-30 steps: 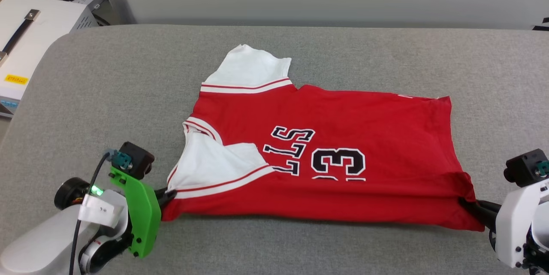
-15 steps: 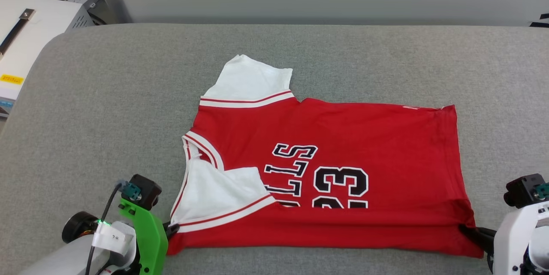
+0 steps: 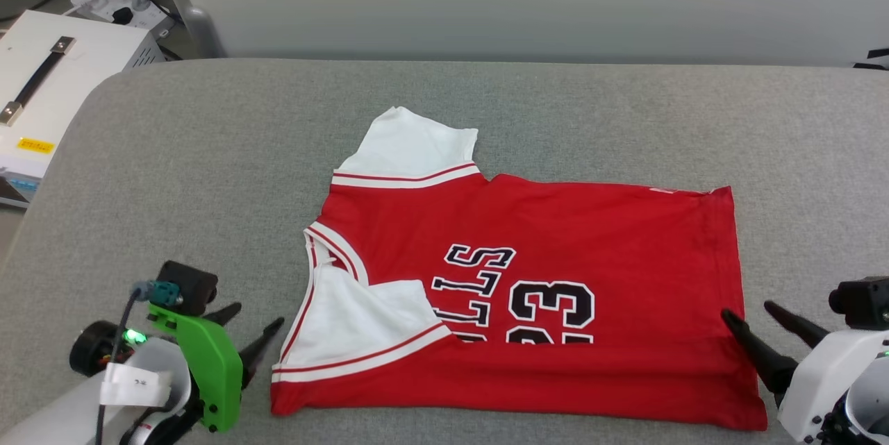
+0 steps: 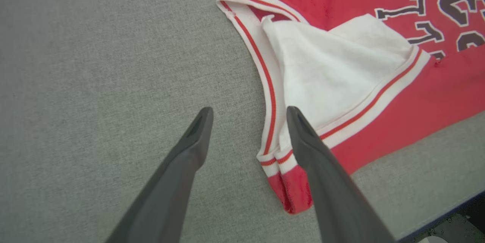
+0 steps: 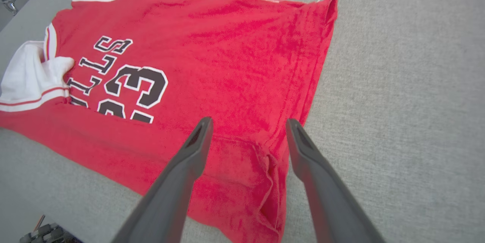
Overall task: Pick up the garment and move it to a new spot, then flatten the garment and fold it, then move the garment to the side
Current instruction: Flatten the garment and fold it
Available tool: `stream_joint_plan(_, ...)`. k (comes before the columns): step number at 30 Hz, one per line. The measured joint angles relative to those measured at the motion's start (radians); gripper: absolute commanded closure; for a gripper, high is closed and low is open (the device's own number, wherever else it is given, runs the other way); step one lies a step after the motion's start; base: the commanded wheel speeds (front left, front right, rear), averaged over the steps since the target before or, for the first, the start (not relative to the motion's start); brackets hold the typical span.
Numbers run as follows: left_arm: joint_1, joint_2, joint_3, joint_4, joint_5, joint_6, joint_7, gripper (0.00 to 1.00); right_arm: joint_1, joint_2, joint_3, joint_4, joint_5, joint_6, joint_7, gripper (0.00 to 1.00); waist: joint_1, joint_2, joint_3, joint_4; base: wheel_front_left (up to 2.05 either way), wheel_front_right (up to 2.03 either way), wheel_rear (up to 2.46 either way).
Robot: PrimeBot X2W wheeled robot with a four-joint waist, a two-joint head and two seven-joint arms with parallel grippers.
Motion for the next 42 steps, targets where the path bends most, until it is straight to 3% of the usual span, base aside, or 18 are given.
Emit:
stream_joint_plan(5,-0.028,0.043,0.057,-0.059,0.011,0.015,-0.063,0.00,-0.008,0.098,-0.119,-0.080,-0.137,0.000,-0.166,0.00,0.0000,0.0000,-0.019,-0.010,0.00,0.00,0.00)
stream_joint_plan(11,-0.139,0.032,0.101,-0.066,0.033,0.022,-0.087,0.00,-0.010,0.237,-0.225,-0.172,-0.266,0.000,-0.291,0.00,0.0000,0.0000,-0.010,-0.031,0.00,0.00,0.00)
stream_joint_plan(17,-0.295,0.002,0.107,-0.008,0.072,-0.029,-0.017,0.00,-0.011,0.298,-0.229,-0.257,-0.344,0.000,-0.343,0.00,0.0000,0.0000,0.024,-0.066,0.00,0.00,0.00)
stream_joint_plan(23,-0.487,-0.040,0.088,0.088,0.038,-0.104,0.213,0.00,-0.039,0.324,-0.196,-0.294,-0.358,0.000,-0.344,0.00,0.0000,0.0000,0.095,-0.109,0.00,0.00,0.00)
stream_joint_plan(32,-0.753,-0.065,0.043,0.221,0.001,-0.127,0.569,0.00,-0.136,0.326,-0.151,-0.317,-0.363,0.000,-0.371,0.00,0.0001,0.0000,0.250,-0.174,0.00,0.00,0.00)
stream_joint_plan(42,-0.904,-0.119,0.020,0.352,-0.005,-0.129,0.713,0.00,-0.225,0.314,-0.128,-0.307,-0.363,0.000,-0.418,0.00,0.0002,0.0000,0.434,-0.250,0.00,0.00,0.00)
